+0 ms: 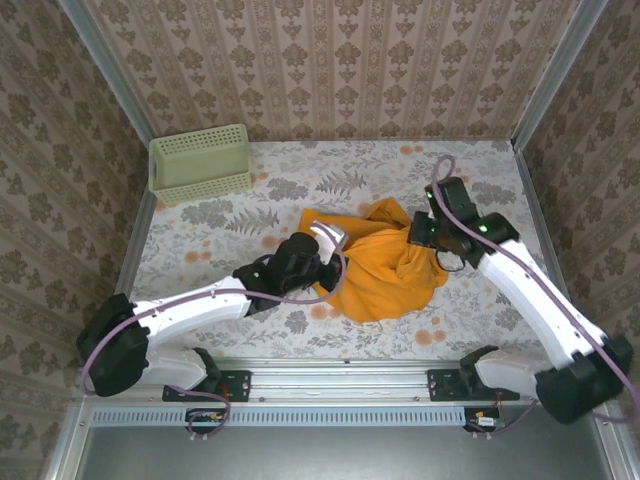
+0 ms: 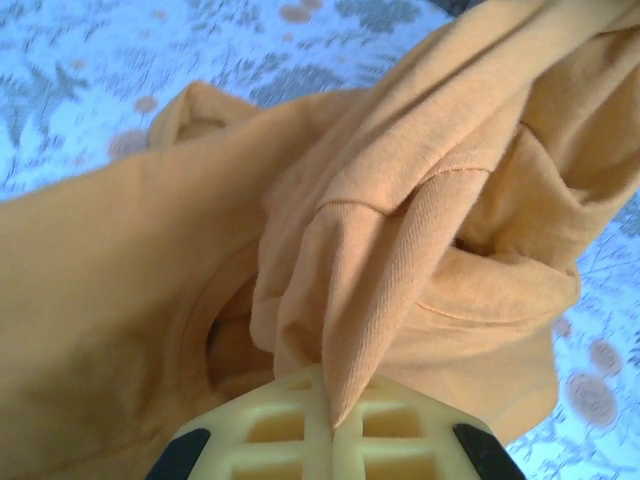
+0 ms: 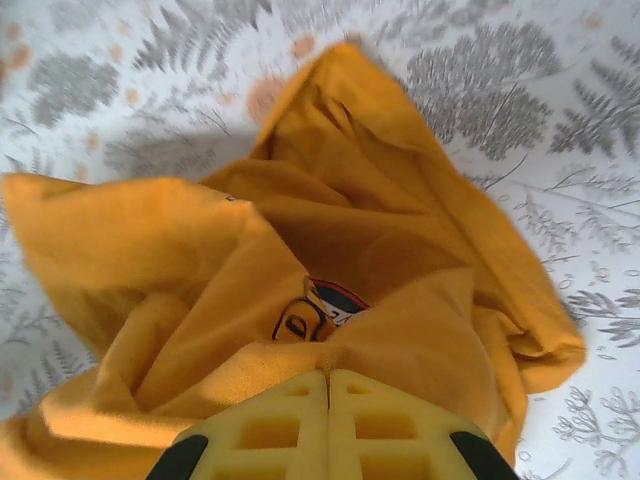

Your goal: Fold the inside-out t-shirt

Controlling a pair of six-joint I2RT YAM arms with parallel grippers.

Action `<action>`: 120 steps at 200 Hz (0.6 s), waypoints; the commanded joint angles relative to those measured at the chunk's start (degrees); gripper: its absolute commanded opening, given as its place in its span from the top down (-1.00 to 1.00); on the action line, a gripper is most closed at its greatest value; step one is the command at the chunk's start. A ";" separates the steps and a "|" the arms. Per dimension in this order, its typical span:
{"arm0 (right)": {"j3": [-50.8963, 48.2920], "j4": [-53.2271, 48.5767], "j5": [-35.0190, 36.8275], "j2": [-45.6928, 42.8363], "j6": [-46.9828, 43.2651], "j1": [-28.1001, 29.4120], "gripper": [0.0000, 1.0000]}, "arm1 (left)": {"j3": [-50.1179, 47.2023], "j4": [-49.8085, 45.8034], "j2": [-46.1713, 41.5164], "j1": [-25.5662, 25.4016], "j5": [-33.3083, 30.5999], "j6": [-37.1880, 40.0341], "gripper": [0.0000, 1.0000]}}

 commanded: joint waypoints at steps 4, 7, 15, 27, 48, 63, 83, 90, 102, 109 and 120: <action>1.40 3.59 1.08 5.46 -2.38 -4.32 1.00 | -3.85 -2.68 -4.96 2.14 0.04 -1.92 1.00; 1.55 3.81 1.10 6.29 -2.61 -4.62 1.00 | -4.26 -2.85 -5.29 2.24 -0.04 -2.01 1.00; 1.85 4.70 0.94 8.42 -3.21 -5.59 1.00 | -4.92 -3.06 -5.75 2.64 0.39 -2.21 1.00; 2.81 5.46 1.51 12.03 -4.34 -6.13 1.00 | -5.25 -3.05 -5.42 3.19 2.14 -2.32 1.00; 4.77 4.14 2.56 14.45 -6.02 -6.00 0.75 | -3.78 -3.24 -3.08 3.28 3.61 -2.44 1.00; 3.76 3.58 2.98 11.64 -6.76 -4.92 0.35 | -2.43 -2.71 -1.31 3.31 4.08 -2.82 1.00; 0.74 2.10 3.40 4.37 -6.81 -1.94 -0.04 | -0.89 -1.43 0.56 3.26 4.25 -3.31 1.00; -0.54 1.36 3.64 1.99 -6.08 -0.62 -0.11 | -0.56 -0.81 1.11 3.30 4.25 -3.54 1.00; -2.90 0.13 4.48 -1.67 -4.31 2.23 -0.15 | 0.09 0.02 2.05 3.26 4.25 -3.78 1.00; -4.27 -0.29 5.12 -3.34 -3.13 4.54 -0.15 | 0.68 0.24 2.59 3.31 4.40 -3.81 1.00; -6.19 -0.36 6.10 -5.56 -0.98 8.57 -0.15 | 1.61 0.34 3.33 3.24 4.99 -3.81 1.00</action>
